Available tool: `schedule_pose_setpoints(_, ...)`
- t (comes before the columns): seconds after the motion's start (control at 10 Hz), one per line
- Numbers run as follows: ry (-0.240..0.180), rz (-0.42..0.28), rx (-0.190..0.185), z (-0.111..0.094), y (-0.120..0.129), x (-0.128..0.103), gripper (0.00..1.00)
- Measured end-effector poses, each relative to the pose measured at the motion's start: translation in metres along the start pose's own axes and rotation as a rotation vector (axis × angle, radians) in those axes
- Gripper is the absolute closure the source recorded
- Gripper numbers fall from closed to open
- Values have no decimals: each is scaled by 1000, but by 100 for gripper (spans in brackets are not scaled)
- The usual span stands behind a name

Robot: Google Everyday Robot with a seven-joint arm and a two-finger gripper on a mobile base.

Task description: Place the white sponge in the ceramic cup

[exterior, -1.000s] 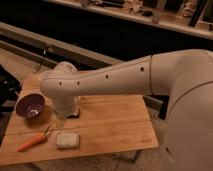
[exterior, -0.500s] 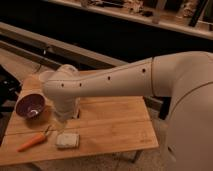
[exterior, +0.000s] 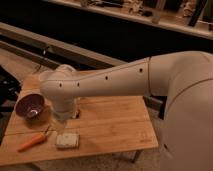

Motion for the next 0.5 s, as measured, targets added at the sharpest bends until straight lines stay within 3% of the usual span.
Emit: schedule_pose_setpoints(0.5,39,-246,-59,19,36,-26,35)
